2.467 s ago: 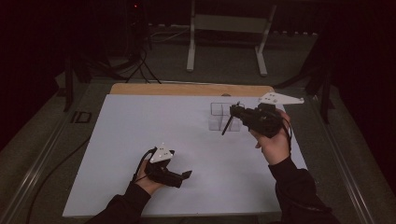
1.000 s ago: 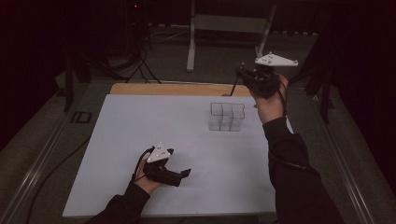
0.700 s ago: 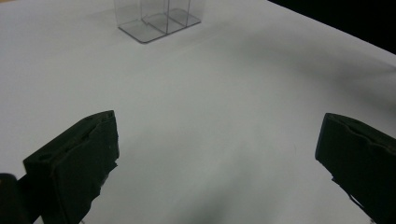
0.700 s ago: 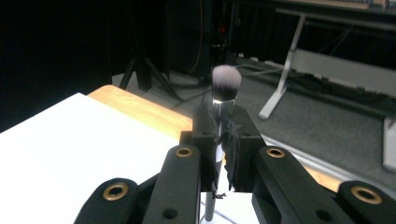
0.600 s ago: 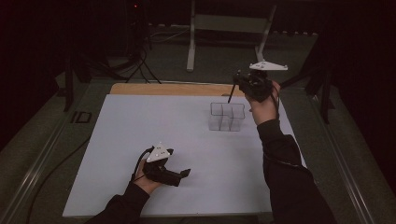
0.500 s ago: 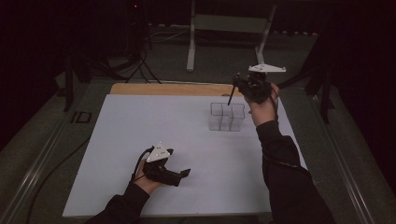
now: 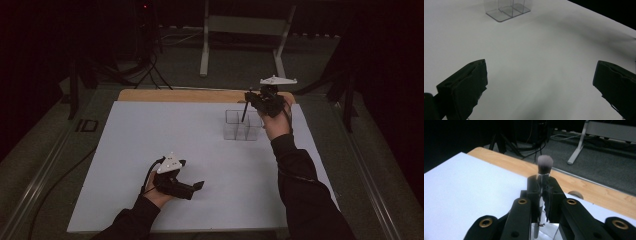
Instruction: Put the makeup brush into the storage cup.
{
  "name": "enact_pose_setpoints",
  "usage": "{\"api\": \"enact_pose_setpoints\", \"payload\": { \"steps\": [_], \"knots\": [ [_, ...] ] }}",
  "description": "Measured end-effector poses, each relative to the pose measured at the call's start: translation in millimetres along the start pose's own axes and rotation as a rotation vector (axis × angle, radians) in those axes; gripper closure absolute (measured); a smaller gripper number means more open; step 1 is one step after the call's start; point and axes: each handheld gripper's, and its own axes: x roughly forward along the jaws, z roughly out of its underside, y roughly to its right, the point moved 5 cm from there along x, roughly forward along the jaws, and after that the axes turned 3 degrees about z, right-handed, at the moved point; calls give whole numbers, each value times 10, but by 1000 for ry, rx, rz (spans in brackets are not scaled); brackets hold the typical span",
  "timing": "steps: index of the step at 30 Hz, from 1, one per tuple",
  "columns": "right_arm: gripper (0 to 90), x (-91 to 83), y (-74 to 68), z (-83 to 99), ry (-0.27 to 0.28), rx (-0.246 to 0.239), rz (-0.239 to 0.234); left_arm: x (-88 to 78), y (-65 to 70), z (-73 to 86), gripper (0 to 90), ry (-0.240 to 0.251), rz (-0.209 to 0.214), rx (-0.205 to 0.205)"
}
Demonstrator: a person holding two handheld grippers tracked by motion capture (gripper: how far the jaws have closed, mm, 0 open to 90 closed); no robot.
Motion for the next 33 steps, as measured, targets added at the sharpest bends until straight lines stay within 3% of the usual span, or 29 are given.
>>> {"api": "enact_pose_setpoints", "payload": {
  "steps": [22,33],
  "knots": [
    [832,158,8,175,-72,2,33,8,-6,10,8,-4,3,-2],
    [830,213,28,236,-107,11,25,8,-8,12,8,-4,3,-4]
  ]
}}
